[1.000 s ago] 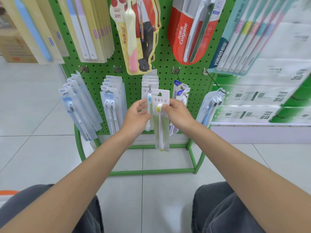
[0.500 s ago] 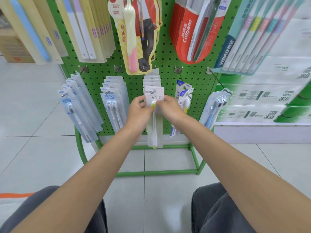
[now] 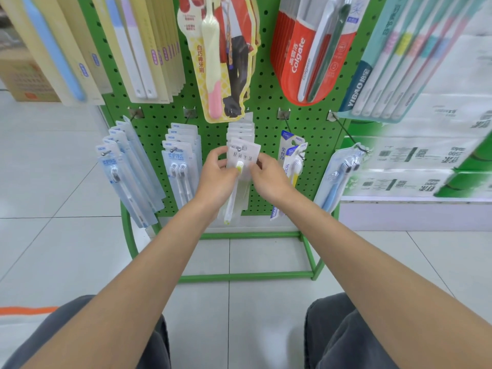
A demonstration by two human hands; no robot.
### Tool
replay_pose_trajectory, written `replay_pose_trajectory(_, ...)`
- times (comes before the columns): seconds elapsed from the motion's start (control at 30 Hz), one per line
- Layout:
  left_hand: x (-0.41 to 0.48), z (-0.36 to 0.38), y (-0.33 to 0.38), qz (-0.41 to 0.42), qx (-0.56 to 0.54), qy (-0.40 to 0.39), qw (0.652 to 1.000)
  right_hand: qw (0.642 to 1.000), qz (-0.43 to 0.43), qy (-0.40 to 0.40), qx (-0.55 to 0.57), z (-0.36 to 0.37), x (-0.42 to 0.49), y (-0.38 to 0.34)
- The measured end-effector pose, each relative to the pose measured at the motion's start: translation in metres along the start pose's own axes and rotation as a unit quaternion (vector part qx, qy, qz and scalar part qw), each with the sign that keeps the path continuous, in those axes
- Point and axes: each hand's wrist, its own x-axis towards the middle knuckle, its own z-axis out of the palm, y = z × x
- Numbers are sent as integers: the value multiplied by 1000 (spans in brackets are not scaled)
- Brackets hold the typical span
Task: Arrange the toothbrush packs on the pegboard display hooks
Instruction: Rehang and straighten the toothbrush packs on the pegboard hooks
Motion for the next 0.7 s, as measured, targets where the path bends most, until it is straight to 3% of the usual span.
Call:
replay_pose_trajectory(0.43,3,-2,1,2,5,22,1000,998,-30,42,-29,-3,7,-11)
replay_pose_trajectory(0.7,6,2,3,20,-12,18,1000,967,-137,113,-180,-31,25,-23)
